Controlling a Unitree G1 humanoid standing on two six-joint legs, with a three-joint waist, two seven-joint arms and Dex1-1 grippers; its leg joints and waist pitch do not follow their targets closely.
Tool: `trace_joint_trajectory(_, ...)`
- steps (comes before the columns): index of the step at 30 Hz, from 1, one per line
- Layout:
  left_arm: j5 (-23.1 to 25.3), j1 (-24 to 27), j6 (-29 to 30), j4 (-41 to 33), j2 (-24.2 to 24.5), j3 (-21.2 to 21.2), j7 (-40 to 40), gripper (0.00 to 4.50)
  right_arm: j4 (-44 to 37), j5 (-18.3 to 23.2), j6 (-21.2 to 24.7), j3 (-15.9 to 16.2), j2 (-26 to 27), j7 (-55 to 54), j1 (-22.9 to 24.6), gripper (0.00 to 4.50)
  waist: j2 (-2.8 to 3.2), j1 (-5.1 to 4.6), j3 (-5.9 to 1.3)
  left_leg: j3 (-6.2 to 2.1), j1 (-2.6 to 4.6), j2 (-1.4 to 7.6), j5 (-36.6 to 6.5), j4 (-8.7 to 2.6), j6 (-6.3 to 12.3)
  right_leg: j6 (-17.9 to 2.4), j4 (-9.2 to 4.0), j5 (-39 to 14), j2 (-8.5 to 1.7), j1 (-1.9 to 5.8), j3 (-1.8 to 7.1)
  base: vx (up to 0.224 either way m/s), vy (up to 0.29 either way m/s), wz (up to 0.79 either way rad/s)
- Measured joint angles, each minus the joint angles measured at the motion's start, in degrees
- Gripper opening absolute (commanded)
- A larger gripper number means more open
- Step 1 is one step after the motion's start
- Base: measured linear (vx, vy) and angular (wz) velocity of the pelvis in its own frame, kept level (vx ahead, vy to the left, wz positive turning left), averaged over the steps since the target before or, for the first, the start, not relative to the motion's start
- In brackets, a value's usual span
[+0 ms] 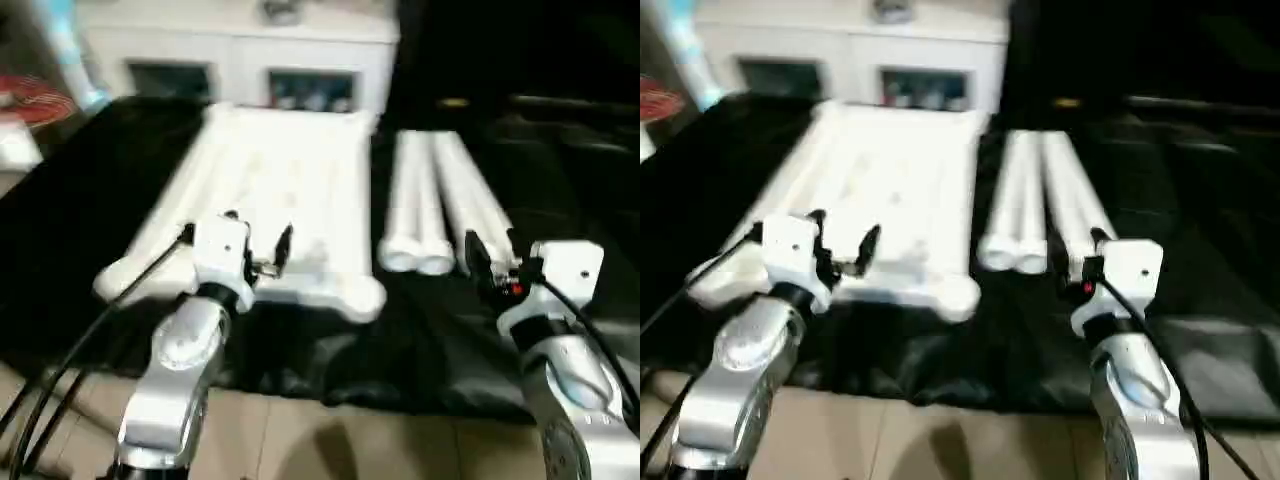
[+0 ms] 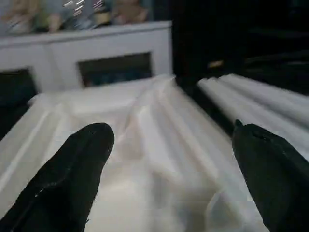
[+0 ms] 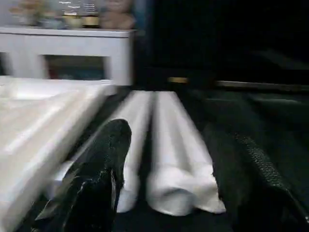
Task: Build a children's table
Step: Move to table
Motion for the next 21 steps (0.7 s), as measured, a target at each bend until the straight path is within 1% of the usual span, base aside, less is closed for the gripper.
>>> trace_joint_trajectory(1, 0.0, -0.1, -0.2, 0.0, 0.3, 0.1, 0.0, 4.46, 0.4, 0.0, 0.0, -0.2, -0.2, -0.1, 0.0, 2.76, 0.04, -0.62, -0.04, -0.65, 0.25, -0.14, -0.4, 0.02, -0.21, -0.1, -0.08, -0.1, -0.24, 0.51, -0.23, 0.092, 0.031, -0.94)
trace_joint_trajectory(2, 0.0, -0.4, -0.3, 0.1, 0.5, 0.1, 0.0, 4.46, 0.9, 0.0, 0.0, -0.5, -0.3, -0.1, 0.1, 2.76, -0.13, -1.24, -0.15, -1.98, 0.26, -0.69, -0.9, 0.10, -0.31, -0.3, -0.27, 0.1, -0.12, 0.69, -0.56, 0.110, 0.016, -0.52)
trace_joint_trajectory(3, 0.0, -0.9, -0.3, 0.1, 0.1, -0.6, -0.1, 4.46, 1.5, -0.1, 0.0, -1.0, -0.9, -0.1, 0.2, 2.76, -0.22, -1.84, -0.20, -3.48, -0.08, -1.42, -1.3, 0.46, 0.30, -0.6, -0.46, 0.2, 0.23, 0.86, -0.52, 0.110, 0.016, -0.52)
trace_joint_trajectory(4, -0.1, -1.0, -0.4, 0.1, -0.4, -1.5, -0.2, 4.46, 2.0, -0.2, 0.2, -1.3, -1.5, 0.0, 0.0, 2.76, -0.10, -2.17, -0.26, -4.73, -0.72, -1.79, -1.5, 1.11, 1.31, -0.7, -0.53, 0.3, 0.48, 1.07, -0.57, 0.110, -0.006, -0.09)
trace_joint_trajectory(5, -0.4, -0.8, -0.4, 0.1, -0.4, -1.9, -0.2, 4.46, 2.5, -0.2, 0.7, -1.3, -2.0, 0.5, -0.6, 2.76, 0.28, -2.19, -0.38, -6.01, -2.04, -2.08, -1.6, 2.04, 2.32, -0.9, -0.57, 0.0, 0.94, 1.44, -0.63, 0.123, 0.015, -0.01)
trace_joint_trajectory(6, -0.6, -0.7, -0.4, 0.1, -0.2, -1.5, -0.2, 4.46, 2.8, -0.1, 0.9, -1.1, -2.0, 0.8, -1.3, 2.76, 0.68, -1.94, -0.45, -6.65, -3.19, -2.25, -1.3, 2.56, 2.67, -1.0, -0.67, -0.2, 1.30, 1.79, -0.77, 0.123, 0.015, -0.01)
trace_joint_trajectory(7, -0.8, -0.5, -0.4, 0.1, 0.0, -0.9, -0.2, 4.46, 2.8, 0.0, 1.0, -0.7, -1.7, 1.2, -1.6, 2.76, 1.23, -1.70, -0.57, -7.12, -4.15, -2.25, -0.3, 2.60, 2.46, -1.2, -0.85, -0.4, 1.61, 2.28, -1.32, 0.129, 0.040, -0.02)
trace_joint_trajectory(8, -0.8, -0.2, -0.4, 0.1, 0.4, -0.2, -0.1, 4.46, 2.8, 0.4, 1.1, 0.0, -1.6, 1.8, -1.7, 2.76, 1.48, -1.48, -0.81, -7.53, -4.07, -2.12, -0.4, 2.37, 1.97, -1.3, -1.09, -0.8, 1.55, 2.68, -1.62, 0.182, 0.033, 0.04)
trace_joint_trajectory(9, -0.8, 0.0, -0.4, 0.1, 0.4, 0.1, -0.1, 4.46, 2.7, 0.8, 1.3, 0.5, -1.7, 2.2, -2.0, 2.76, 1.43, -1.63, -0.81, -7.70, -3.42, -2.51, -0.6, 2.03, 2.18, -2.4, -0.91, -1.5, 0.87, 2.43, -2.50, 0.182, 0.033, 0.04)
trace_joint_trajectory(10, -0.8, 0.2, -0.2, 0.0, 0.4, 0.6, 0.0, 4.46, 2.7, 1.1, 1.3, 1.0, -1.6, 2.5, -2.6, 2.76, 1.27, -1.79, -0.91, -7.80, -3.04, -3.10, -0.8, 1.58, 2.53, -4.5, 0.47, -2.6, -0.09, 2.08, -3.25, 0.206, 0.039, 0.12)
trace_joint_trajectory(11, -0.9, 0.2, 0.1, 0.0, 0.6, 1.4, -0.1, 4.46, 2.3, 1.4, 1.3, 1.2, -1.7, 2.8, -3.2, 2.76, 1.15, -2.32, -0.96, -7.91, -2.68, -3.79, -1.2, 1.55, 2.98, -4.8, 3.53, -3.3, -1.25, 0.97, -4.05, 0.164, 0.032, 0.15)
trace_joint_trajectory(12, -1.0, 0.1, 0.2, -0.1, 0.6, 1.5, -0.2, 4.46, 1.9, 1.4, 1.3, 1.3, -1.9, 2.9, -3.3, 2.76, 0.97, -2.56, -1.02, -7.87, -2.26, -4.17, -1.6, 1.55, 3.10, -4.4, 5.48, -3.4, -1.94, -0.14, -4.35, 0.164, 0.032, 0.15)
trace_joint_trajectory(13, -1.1, 0.1, 0.1, -0.3, 0.7, 1.3, -0.5, 4.46, 1.6, 1.2, 1.2, 1.8, -2.3, 3.2, -3.2, 2.76, 0.62, -2.78, -1.13, -7.75, -1.95, -4.52, -2.0, 1.57, 3.32, -3.4, 5.66, -3.2, -2.39, -1.20, -4.21, 0.144, -0.005, 0.08)
trace_joint_trajectory(14, -1.1, -0.5, 0.0, -0.6, 1.1, 1.0, -0.8, 4.46, 1.3, 1.1, 1.0, 2.2, -2.9, 3.7, -3.1, 2.76, -1.26, -2.87, -1.20, -7.43, -1.55, -5.82, -2.5, 1.65, 3.53, -1.3, 3.13, -1.9, -3.59, -1.77, -3.43, 0.139, -0.056, 0.20)
trace_joint_trajectory(15, -0.9, -0.7, 0.0, -0.5, 0.8, 0.4, -0.7, 4.46, 1.1, 1.2, 0.9, 2.1, -3.5, 4.0, -2.2, 2.76, -2.11, -2.75, -0.99, -7.82, -2.71, -6.24, -3.6, 3.46, 6.49, 0.4, 3.51, -2.5, -3.58, -0.99, -3.12, 0.139, -0.056, 0.20)
trace_joint_trajectory(16, -1.1, -0.4, 0.0, -1.1, 0.3, -1.3, -0.8, 4.46, 1.3, 1.2, 0.9, 1.5, -3.7, 4.1, -0.9, 2.76, -1.74, -2.23, -1.06, -8.10, -3.69, -5.86, -3.8, 5.96, 10.62, 0.0, 2.78, -2.9, -3.49, -0.08, -3.67, 0.147, -0.076, 0.42)
trace_joint_trajectory(17, -1.1, 0.6, 0.0, -1.9, 0.2, -1.7, -0.8, 4.46, 1.4, 1.4, 1.1, 1.5, -3.5, 4.3, -0.1, 2.76, -1.58, -1.86, -1.05, -8.12, -5.85, -5.77, -3.5, 8.43, 11.07, -0.2, 1.39, -2.9, -3.64, 1.37, -5.01, 0.155, -0.050, 0.37)
trace_joint_trajectory(18, -1.3, 1.1, 0.2, -2.1, 0.4, -1.0, -0.7, 4.46, 1.3, 2.0, 1.4, 1.5, -2.5, 4.4, -0.1, 2.76, -1.58, -1.23, -1.06, -7.98, -6.24, -5.68, -2.8, 7.13, 9.62, -0.4, 0.69, -3.1, -3.35, 2.33, -4.84, 0.155, -0.050, 0.37)
trace_joint_trajectory(19, -1.5, 1.1, 0.3, -2.4, 0.7, -0.3, -0.7, 4.46, 1.1, 2.4, 1.5, 1.6, -1.8, 4.4, -0.4, 2.76, -0.75, -0.32, -0.91, -7.85, -6.47, -4.98, -1.8, 4.91, 8.15, -0.6, 0.03, -3.4, -2.46, 3.35, -4.91, 0.156, -0.022, 0.17)
trace_joint_trajectory(20, -1.9, 1.1, 0.3, -3.1, 1.3, 0.5, -0.9, 4.46, 0.5, 2.7, 1.9, 2.0, -1.5, 4.5, -0.8, 2.76, 1.16, 0.56, -0.92, -7.90, -6.68, -3.14, 1.6, 2.21, 4.93, -0.7, -0.13, -3.8, -1.06, 4.30, -5.80, 0.186, 0.046, -0.01)
trace_joint_trajectory(21, -2.0, 1.4, 0.3, -3.3, 2.0, 1.3, -1.1, 4.46, 0.6, 2.8, 2.5, 3.0, -1.2, 4.7, -1.0, 2.76, 1.43, 0.99, -0.91, -8.22, -6.38, -2.71, 1.3, 2.80, 2.93, -0.8, 0.30, -4.3, -0.89, 4.23, -6.09, 0.186, 0.046, -0.01)
